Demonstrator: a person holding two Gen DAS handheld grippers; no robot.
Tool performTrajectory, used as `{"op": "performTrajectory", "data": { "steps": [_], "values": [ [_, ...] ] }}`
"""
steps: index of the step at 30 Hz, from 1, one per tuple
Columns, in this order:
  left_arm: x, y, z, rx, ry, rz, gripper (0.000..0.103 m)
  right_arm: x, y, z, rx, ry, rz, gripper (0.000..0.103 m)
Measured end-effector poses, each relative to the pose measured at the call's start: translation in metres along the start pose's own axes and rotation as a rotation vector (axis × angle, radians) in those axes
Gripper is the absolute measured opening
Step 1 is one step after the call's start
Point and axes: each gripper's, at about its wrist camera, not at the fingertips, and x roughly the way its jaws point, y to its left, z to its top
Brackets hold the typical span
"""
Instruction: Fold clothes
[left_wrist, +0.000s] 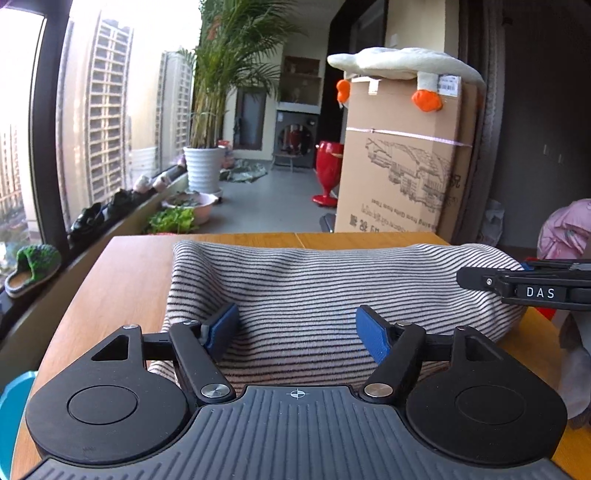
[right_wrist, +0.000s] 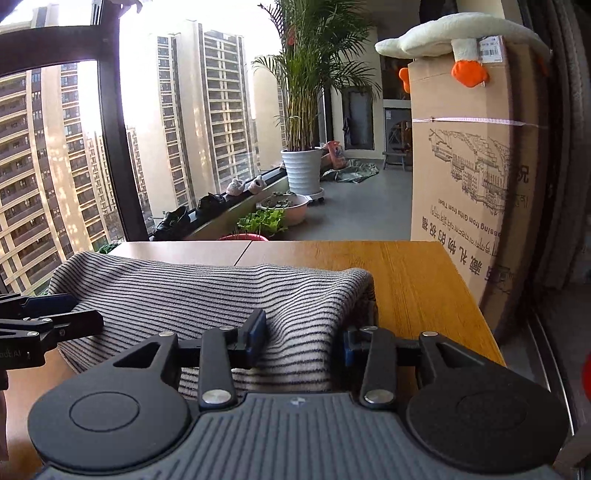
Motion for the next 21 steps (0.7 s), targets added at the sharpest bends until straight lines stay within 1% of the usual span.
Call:
{"op": "performTrajectory", "data": {
  "steps": [1,2,3,4,6,7,8,11,13,14,16,18,19,20,21],
  "values": [
    [0.001,-0.002,-0.001,0.008,-0.003,-0.001,0.080,-0.008,0.004,-0.001,-0.023,-0.027,-0.037,0.055],
    [0.001,-0.004,-0.002,0.015,-0.006,-0.001,0.082,-0.017,0.007,-0.002,-0.043,-0.054,-0.060,0.056],
    [0.002,-0.004,-0.003,0.020,-0.008,-0.002,0.084,-0.027,0.010,-0.004,-0.058,-0.081,-0.062,0.056],
    [0.003,-0.005,-0.003,0.026,-0.011,-0.003,0.084,-0.036,0.012,-0.006,-0.066,-0.103,-0.051,0.056],
    [0.005,-0.005,-0.003,0.031,-0.013,-0.008,0.086,-0.051,0.017,-0.010,-0.060,-0.120,0.012,0.056],
    [0.006,-0.004,-0.003,0.031,-0.013,-0.011,0.087,-0.055,0.019,-0.012,-0.057,-0.113,0.053,0.056],
    [0.007,-0.003,-0.002,0.033,-0.013,-0.013,0.087,-0.055,0.020,-0.014,-0.048,-0.103,0.075,0.057],
    [0.011,0.000,0.001,0.043,-0.010,-0.014,0.087,-0.042,0.013,-0.016,0.007,-0.059,0.056,0.058],
    [0.014,0.002,0.002,0.049,-0.008,-0.015,0.087,-0.033,0.009,-0.017,0.044,-0.030,0.044,0.057],
    [0.015,0.003,0.003,0.052,-0.007,-0.016,0.087,-0.031,0.008,-0.018,0.056,-0.031,0.030,0.055],
    [0.015,0.003,0.003,0.054,-0.007,-0.017,0.088,-0.038,0.009,-0.019,0.055,-0.088,-0.011,0.055],
    [0.016,0.003,0.003,0.054,-0.007,-0.019,0.088,-0.055,0.015,-0.017,0.028,-0.175,-0.006,0.055],
    [0.016,0.003,0.003,0.054,-0.007,-0.019,0.089,-0.063,0.019,-0.015,0.015,-0.205,0.017,0.056],
    [0.016,0.004,0.003,0.054,-0.007,-0.020,0.089,-0.070,0.022,-0.013,0.001,-0.217,0.068,0.059],
    [0.016,0.004,0.003,0.054,-0.007,-0.021,0.090,-0.076,0.025,-0.011,-0.013,-0.211,0.119,0.066]
  ]
}}
